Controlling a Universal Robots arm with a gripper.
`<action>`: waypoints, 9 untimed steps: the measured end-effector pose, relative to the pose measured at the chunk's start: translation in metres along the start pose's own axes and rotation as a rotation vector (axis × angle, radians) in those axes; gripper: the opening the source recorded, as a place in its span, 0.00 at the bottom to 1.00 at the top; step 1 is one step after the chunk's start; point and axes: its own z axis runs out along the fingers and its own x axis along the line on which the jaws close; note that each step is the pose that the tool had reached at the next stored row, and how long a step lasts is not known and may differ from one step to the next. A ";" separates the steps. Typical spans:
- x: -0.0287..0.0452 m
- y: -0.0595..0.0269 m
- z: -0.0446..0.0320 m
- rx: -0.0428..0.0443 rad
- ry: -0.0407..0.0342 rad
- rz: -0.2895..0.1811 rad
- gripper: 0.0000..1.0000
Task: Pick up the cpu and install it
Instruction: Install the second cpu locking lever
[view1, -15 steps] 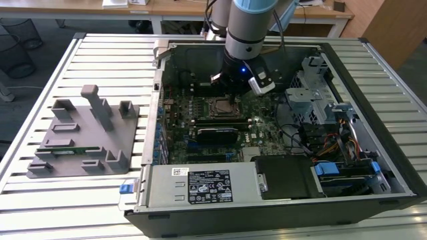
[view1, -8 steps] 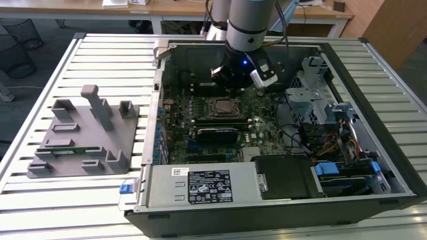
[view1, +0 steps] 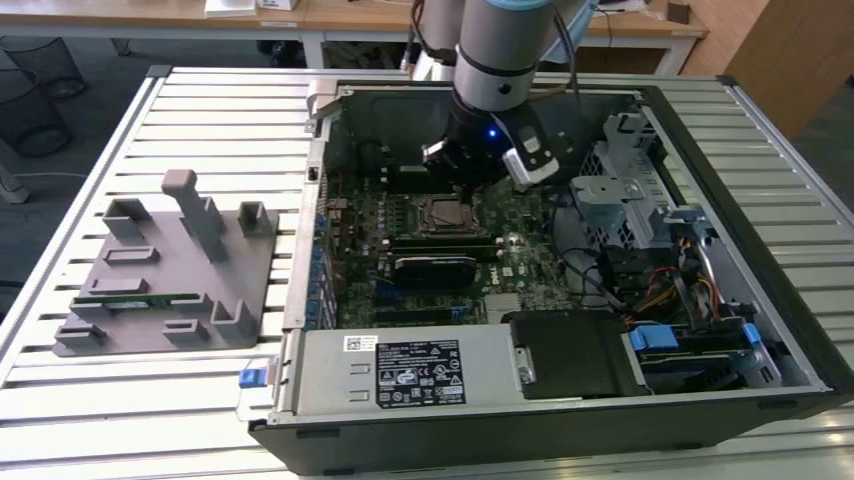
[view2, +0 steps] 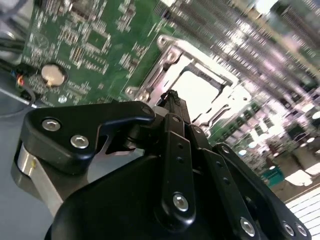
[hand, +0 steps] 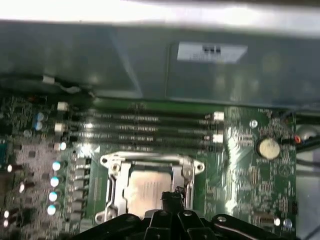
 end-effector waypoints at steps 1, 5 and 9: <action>0.0003 -0.0038 -0.0003 -0.0001 -0.0001 0.000 0.11; 0.0008 -0.0131 -0.0014 0.0000 0.0004 0.000 0.11; 0.0008 -0.0124 -0.0072 0.0000 0.0035 0.000 0.11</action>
